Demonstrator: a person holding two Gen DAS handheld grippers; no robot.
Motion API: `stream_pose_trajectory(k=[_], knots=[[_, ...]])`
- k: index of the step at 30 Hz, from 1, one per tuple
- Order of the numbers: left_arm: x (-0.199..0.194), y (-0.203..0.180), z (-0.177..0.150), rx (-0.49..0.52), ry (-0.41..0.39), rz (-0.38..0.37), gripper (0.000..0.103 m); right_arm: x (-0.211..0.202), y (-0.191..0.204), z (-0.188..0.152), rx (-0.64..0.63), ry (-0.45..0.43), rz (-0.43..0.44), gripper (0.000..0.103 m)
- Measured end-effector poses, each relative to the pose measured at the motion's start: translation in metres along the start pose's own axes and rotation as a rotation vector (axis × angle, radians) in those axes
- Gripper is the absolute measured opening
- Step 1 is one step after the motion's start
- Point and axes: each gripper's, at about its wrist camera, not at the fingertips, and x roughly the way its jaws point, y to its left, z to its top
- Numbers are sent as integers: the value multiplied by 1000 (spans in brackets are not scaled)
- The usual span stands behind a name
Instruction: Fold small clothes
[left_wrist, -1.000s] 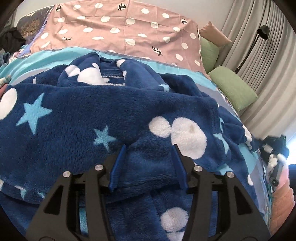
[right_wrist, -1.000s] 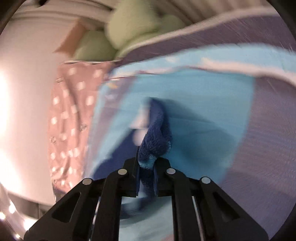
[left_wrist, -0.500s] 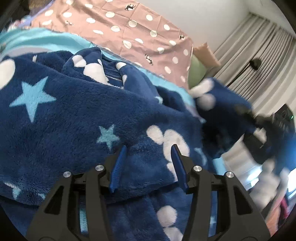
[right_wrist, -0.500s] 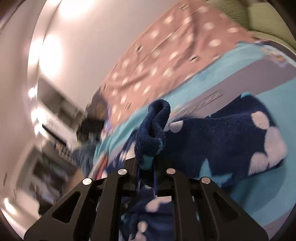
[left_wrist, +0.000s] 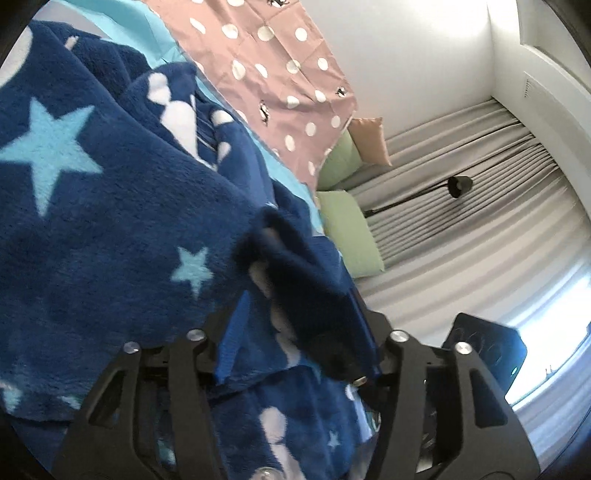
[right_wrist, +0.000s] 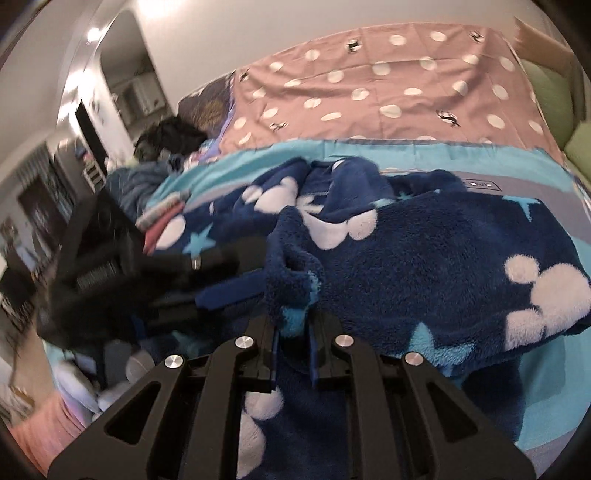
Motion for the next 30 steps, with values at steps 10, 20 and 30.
stream_pose_trajectory(k=[10,20,30], knots=[[8,-16,-3,94,36,27,15,9,46,-15,-228,10,-19,26],[-80,-54,22,311,-236,206,14,-49,6,-11,-166,-135,-167,49],[-131,-46,34,264,-352,222,14,-40,-95,-27,110,44,-424,52]])
